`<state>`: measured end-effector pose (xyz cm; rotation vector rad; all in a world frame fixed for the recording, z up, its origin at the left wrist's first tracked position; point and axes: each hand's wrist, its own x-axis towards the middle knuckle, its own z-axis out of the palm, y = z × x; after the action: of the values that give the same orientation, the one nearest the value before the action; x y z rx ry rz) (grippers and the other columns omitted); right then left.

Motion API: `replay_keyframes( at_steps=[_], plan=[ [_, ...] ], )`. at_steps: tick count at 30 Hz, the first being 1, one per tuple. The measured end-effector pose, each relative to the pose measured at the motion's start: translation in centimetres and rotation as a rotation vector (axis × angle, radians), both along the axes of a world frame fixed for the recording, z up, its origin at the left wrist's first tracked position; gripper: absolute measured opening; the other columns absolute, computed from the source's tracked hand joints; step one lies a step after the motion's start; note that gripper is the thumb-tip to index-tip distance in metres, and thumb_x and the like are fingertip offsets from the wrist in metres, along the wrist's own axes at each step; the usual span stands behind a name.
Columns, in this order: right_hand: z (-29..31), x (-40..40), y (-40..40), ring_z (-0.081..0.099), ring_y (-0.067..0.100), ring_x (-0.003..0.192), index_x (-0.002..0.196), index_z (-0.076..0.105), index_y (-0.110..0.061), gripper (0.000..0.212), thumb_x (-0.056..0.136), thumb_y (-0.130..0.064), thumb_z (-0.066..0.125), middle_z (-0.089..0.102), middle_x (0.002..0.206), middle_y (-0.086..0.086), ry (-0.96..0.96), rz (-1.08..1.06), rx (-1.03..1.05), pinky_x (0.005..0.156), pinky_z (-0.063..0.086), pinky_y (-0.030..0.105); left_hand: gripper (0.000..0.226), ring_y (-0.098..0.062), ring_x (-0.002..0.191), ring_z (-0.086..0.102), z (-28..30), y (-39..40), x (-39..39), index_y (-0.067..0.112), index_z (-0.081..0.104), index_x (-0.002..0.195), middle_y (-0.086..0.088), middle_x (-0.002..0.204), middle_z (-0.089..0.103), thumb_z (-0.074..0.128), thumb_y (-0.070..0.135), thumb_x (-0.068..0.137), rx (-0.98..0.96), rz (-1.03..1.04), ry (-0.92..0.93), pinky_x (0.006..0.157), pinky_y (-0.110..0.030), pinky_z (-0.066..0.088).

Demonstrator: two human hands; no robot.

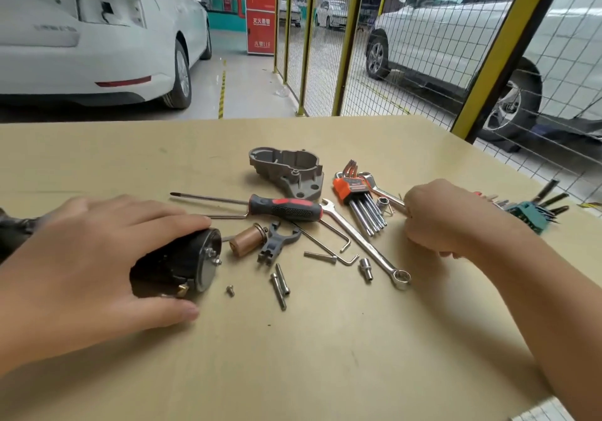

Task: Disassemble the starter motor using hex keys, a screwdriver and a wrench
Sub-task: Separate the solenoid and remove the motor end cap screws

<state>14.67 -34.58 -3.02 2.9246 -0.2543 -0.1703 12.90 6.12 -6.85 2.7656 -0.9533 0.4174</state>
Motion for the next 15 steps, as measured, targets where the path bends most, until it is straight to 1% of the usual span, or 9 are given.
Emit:
replay_keyframes(
  at_steps=[4, 6, 9, 11, 13, 15],
  plan=[
    [-0.9, -0.3, -0.4, 0.052, 0.019, 0.053, 0.071, 0.046, -0.014, 0.017, 0.088, -0.01, 0.047, 0.05, 0.074, 0.007, -0.043, -0.005, -0.054, 0.043, 0.032, 0.025, 0.092, 0.0, 0.111, 0.057, 0.2, -0.2, -0.2, 0.066, 0.042, 0.141, 0.043, 0.137, 0.048, 0.063, 0.098, 0.057, 0.003, 0.01, -0.001, 0.077, -0.053, 0.05],
    [-1.1, -0.4, -0.7, 0.053, 0.02, 0.061, 0.075, 0.047, -0.016, 0.014, 0.089, -0.013, 0.045, 0.05, 0.078, 0.006, -0.031, 0.02, -0.055, 0.048, 0.035, 0.027, 0.091, 0.001, 0.112, 0.057, 0.4, -0.3, -0.3, 0.067, 0.04, 0.141, 0.043, 0.137, 0.048, 0.062, 0.099, 0.058, 0.022, 0.02, 0.002, 0.076, -0.051, 0.049],
    [-1.7, -0.9, -1.5, 0.057, 0.023, 0.075, 0.082, 0.05, -0.02, 0.017, 0.097, -0.027, 0.045, 0.053, 0.083, 0.001, -0.048, 0.117, -0.006, 0.058, 0.042, 0.032, 0.09, 0.002, 0.112, 0.056, 0.6, -0.4, -0.5, 0.067, 0.039, 0.142, 0.042, 0.137, 0.049, 0.058, 0.1, 0.061, 0.034, 0.026, 0.006, 0.077, -0.049, 0.048],
    [-2.2, -1.4, -2.0, 0.054, 0.019, 0.078, 0.087, 0.05, -0.025, 0.016, 0.101, -0.032, 0.05, 0.054, 0.082, -0.005, -0.095, 0.229, 0.096, 0.062, 0.04, 0.034, 0.088, 0.003, 0.111, 0.055, 0.6, -0.4, -0.6, 0.068, 0.037, 0.142, 0.041, 0.136, 0.049, 0.054, 0.101, 0.062, 0.038, 0.032, 0.001, 0.077, -0.047, 0.047],
    [-2.3, -1.9, -2.4, 0.052, 0.01, 0.074, 0.094, 0.049, -0.031, 0.01, 0.099, -0.032, 0.058, 0.056, 0.079, -0.01, -0.13, 0.287, 0.279, 0.059, 0.034, 0.027, 0.087, 0.002, 0.109, 0.055, 0.7, -0.5, -0.7, 0.068, 0.037, 0.142, 0.039, 0.134, 0.052, 0.053, 0.101, 0.063, 0.043, 0.038, -0.005, 0.078, -0.048, 0.047],
    [-1.9, -2.1, -2.8, 0.052, 0.002, 0.073, 0.103, 0.051, -0.037, 0.016, 0.096, -0.035, 0.065, 0.06, 0.078, -0.011, -0.124, 0.297, 0.357, 0.058, 0.031, 0.019, 0.087, 0.001, 0.109, 0.056, 0.6, -0.5, -0.7, 0.068, 0.036, 0.142, 0.038, 0.132, 0.054, 0.052, 0.101, 0.063, 0.05, 0.043, -0.008, 0.078, -0.048, 0.048]
  ],
)
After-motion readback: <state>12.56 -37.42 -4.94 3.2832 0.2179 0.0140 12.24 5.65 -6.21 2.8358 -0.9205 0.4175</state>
